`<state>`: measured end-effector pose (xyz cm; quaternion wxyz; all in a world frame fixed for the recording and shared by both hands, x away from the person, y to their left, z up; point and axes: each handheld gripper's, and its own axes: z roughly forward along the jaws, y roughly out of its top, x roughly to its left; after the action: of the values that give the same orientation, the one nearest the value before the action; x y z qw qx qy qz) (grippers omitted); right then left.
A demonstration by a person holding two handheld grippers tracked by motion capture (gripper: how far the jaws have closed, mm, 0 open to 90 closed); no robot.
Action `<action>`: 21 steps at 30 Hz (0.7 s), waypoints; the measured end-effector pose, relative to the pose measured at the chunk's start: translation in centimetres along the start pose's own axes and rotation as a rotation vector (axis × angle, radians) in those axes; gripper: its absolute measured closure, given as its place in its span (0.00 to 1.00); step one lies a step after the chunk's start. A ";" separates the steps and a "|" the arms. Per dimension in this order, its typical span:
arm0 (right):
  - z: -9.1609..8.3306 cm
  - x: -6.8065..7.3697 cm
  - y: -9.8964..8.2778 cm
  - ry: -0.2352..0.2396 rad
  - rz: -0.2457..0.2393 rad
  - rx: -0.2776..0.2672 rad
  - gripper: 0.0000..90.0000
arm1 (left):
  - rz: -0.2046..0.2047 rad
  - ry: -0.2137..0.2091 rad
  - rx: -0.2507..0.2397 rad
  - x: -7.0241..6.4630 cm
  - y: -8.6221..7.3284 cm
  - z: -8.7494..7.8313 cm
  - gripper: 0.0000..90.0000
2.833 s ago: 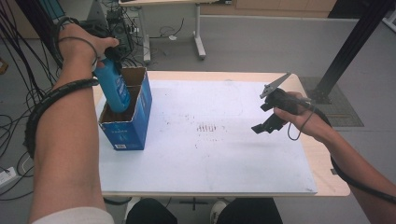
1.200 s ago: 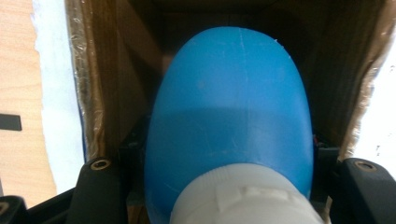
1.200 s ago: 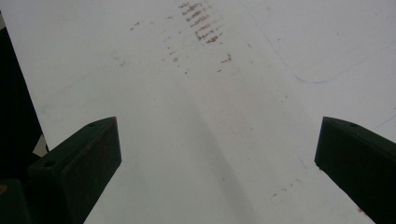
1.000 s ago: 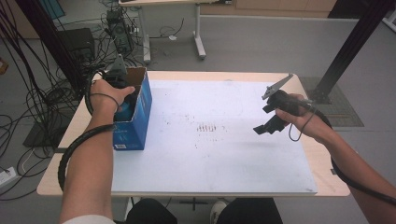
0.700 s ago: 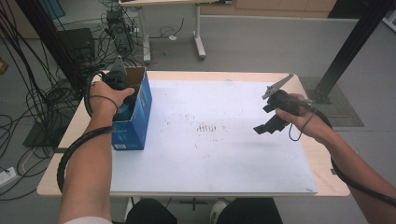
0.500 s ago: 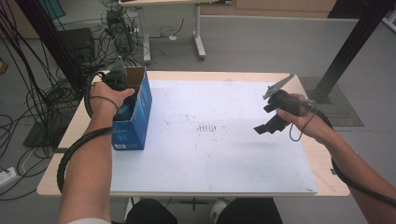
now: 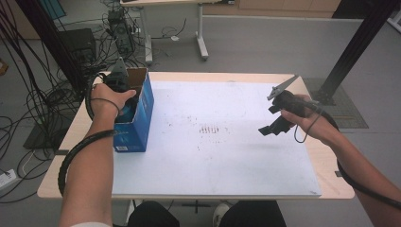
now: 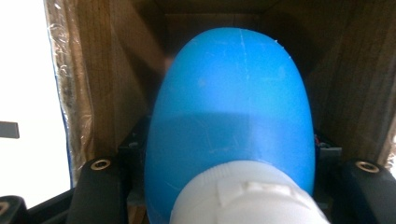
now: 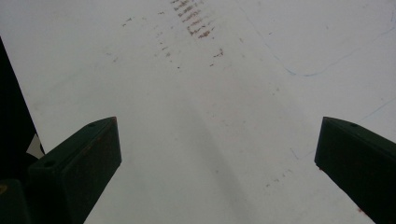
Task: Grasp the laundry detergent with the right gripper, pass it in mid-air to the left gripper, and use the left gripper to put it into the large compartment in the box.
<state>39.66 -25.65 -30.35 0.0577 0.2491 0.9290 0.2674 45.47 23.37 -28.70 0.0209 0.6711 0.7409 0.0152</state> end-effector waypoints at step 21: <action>-0.2 0.2 0.2 -0.004 -0.004 0.001 0.00 | -0.003 -0.008 -0.011 0.1 0.0 0.1 0.40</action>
<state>39.55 -25.51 -30.12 0.0598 0.2479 0.9295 0.2665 45.46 23.49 -28.82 0.0274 0.6700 0.7417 0.0164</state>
